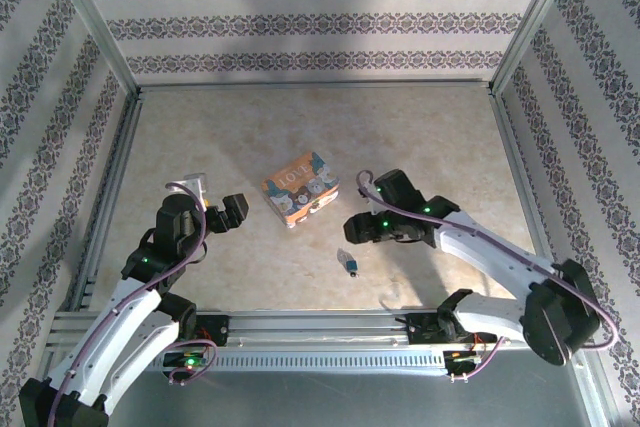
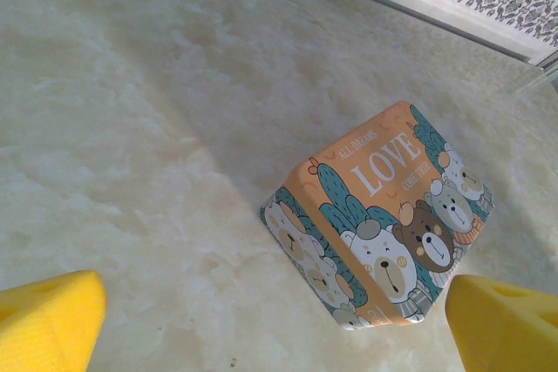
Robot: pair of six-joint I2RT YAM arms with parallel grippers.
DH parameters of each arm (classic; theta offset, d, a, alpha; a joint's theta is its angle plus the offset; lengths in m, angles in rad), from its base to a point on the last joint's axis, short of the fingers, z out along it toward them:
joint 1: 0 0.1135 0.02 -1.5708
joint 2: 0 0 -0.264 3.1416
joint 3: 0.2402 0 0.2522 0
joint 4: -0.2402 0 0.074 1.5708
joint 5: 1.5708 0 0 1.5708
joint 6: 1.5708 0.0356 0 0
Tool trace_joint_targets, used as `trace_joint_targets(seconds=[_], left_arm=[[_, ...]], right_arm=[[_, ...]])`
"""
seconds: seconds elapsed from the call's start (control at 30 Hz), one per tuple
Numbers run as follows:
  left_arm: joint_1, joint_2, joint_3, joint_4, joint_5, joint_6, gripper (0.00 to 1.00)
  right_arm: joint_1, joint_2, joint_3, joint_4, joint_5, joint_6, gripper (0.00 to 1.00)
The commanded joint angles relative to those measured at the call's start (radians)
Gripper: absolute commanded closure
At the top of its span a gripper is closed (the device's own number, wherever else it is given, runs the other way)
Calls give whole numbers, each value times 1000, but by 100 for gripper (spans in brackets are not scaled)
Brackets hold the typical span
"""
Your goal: Unlock the padlock with the key
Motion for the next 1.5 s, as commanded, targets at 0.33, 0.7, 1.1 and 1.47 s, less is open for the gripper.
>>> trace_joint_targets(seconds=[0.33, 0.7, 1.1, 1.47], left_arm=[[11, -173, 44, -137, -192, 63, 1], [11, -286, 46, -259, -358, 88, 0], [11, -312, 36, -248, -389, 128, 1], [11, -283, -14, -123, -411, 193, 1]], right_arm=[[-177, -308, -22, 22, 228, -146, 12], [-457, -493, -224, 275, 208, -185, 2], [-520, -465, -396, 620, 382, -288, 1], [-608, -203, -601, 1189, 371, -349, 2]])
